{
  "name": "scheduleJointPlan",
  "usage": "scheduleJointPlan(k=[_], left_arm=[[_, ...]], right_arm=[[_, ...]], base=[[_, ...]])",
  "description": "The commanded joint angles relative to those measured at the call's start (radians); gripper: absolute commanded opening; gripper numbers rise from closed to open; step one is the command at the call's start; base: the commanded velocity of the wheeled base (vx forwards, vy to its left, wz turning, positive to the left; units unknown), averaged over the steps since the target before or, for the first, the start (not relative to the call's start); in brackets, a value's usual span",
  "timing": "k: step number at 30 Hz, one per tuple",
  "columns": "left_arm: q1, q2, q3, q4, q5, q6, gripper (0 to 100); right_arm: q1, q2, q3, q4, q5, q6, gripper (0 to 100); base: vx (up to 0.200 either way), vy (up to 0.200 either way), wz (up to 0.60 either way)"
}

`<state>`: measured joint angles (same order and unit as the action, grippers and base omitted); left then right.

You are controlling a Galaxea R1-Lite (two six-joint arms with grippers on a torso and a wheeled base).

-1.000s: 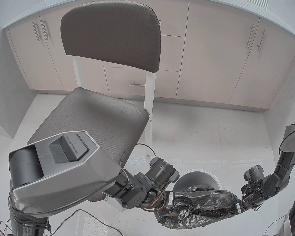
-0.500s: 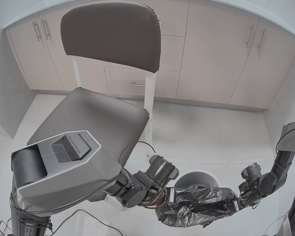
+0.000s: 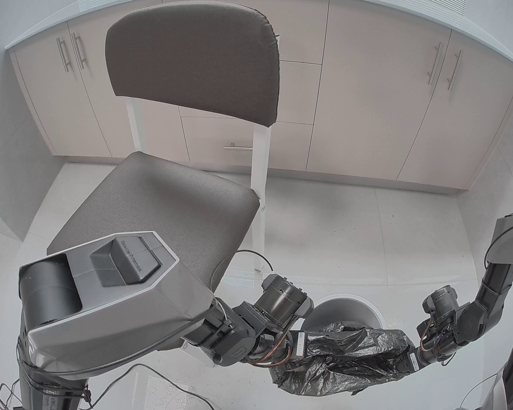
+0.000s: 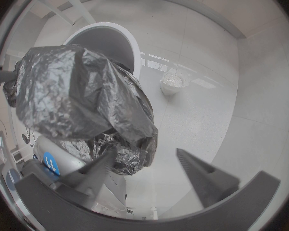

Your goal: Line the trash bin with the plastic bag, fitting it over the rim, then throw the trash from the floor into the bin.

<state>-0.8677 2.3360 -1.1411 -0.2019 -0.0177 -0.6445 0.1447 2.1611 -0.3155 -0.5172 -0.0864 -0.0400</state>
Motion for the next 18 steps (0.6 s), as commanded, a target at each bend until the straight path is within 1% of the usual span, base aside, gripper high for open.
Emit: scheduleJointPlan(k=[1,3,5,8,11,13,16,17,18], left_arm=[[0.004,-0.001,0.001,-0.014,-0.001,-0.001,0],[0.004,-0.001,0.003,-0.021,-0.001,-0.001,0],[0.004,-0.001,0.003,-0.021,-0.001,-0.003,0],[0.004,-0.001,0.003,-0.021,-0.001,-0.003,0],[0.004,-0.001,0.003,-0.021,-0.001,-0.004,0],[0.004,-0.001,0.003,-0.021,-0.001,-0.007,0],[0.004,-0.001,0.001,-0.021,-0.001,-0.011,0],[0.004,-0.001,0.001,-0.021,-0.001,-0.011,0],[0.004,-0.001,0.001,-0.021,-0.001,-0.011,0]], right_arm=[[0.000,-0.121,0.058,0.005,0.034,-0.066,100],[-0.002,-0.176,0.089,0.011,0.073,-0.116,100],[0.001,-0.218,0.124,0.013,0.077,-0.150,100],[0.015,-0.248,0.170,0.009,0.080,-0.173,100],[0.050,-0.305,0.223,0.005,0.094,-0.170,100],[0.081,-0.351,0.243,0.003,0.123,-0.166,100],[0.125,-0.425,0.243,0.009,0.148,-0.144,100],[0.125,-0.425,0.243,0.009,0.148,-0.144,100],[0.158,-0.451,0.239,0.008,0.154,-0.126,100]], base=[[0.000,0.000,0.00],[0.000,0.000,0.00],[0.000,0.000,0.00],[0.000,0.000,0.00],[0.000,0.000,0.00],[0.000,0.000,0.00],[0.000,0.000,0.00],[0.000,0.000,0.00],[0.000,0.000,0.00]])
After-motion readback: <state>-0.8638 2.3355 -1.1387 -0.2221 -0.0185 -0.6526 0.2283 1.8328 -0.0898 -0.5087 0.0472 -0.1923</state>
